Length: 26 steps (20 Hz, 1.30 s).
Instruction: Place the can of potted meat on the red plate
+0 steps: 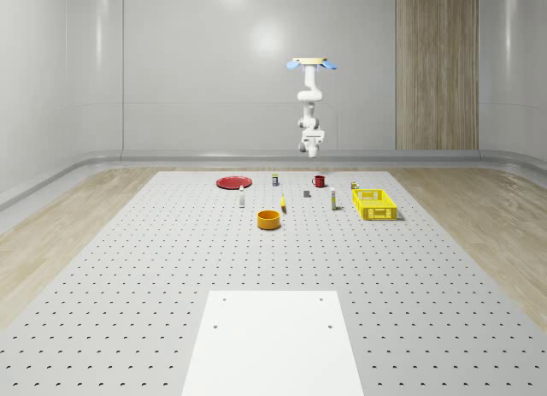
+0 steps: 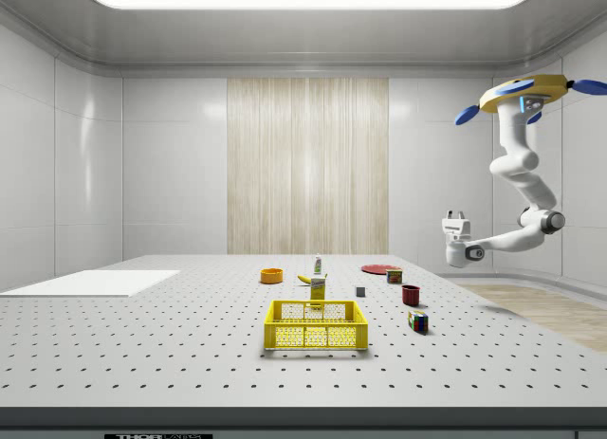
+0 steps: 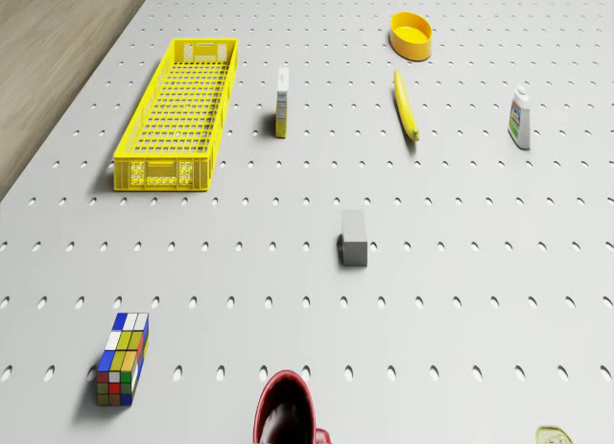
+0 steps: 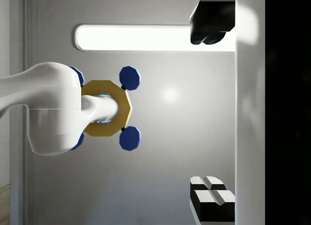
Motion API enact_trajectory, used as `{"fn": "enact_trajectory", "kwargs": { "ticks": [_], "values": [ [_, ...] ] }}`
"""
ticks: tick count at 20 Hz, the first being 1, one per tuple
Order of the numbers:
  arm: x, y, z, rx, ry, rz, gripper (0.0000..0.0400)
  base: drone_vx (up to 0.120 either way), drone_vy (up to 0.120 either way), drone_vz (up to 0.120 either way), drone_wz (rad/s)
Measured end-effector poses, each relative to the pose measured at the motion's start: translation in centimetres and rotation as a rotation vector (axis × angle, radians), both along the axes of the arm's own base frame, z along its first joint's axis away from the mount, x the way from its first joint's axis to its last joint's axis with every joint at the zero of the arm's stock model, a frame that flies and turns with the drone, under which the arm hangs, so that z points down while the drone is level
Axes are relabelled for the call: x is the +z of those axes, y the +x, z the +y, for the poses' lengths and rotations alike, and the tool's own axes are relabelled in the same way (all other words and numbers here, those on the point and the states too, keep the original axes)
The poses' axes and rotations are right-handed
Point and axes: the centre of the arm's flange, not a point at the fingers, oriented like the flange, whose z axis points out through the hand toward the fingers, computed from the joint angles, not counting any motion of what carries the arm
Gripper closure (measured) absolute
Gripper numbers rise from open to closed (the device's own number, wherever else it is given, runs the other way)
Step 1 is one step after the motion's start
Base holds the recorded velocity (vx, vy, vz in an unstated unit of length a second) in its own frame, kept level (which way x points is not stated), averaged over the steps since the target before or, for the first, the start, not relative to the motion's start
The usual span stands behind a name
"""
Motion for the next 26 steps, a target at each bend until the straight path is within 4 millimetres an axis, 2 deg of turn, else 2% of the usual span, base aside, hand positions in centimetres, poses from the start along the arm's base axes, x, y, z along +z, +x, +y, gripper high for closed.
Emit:
{"fn": "enact_trajectory", "kwargs": {
  "ticks": [26],
  "values": [
    [0.2,-0.17,0.12,0.0,-0.012,-0.02,0.0,0.12,-0.12,0.0,0.0]
  ]
}}
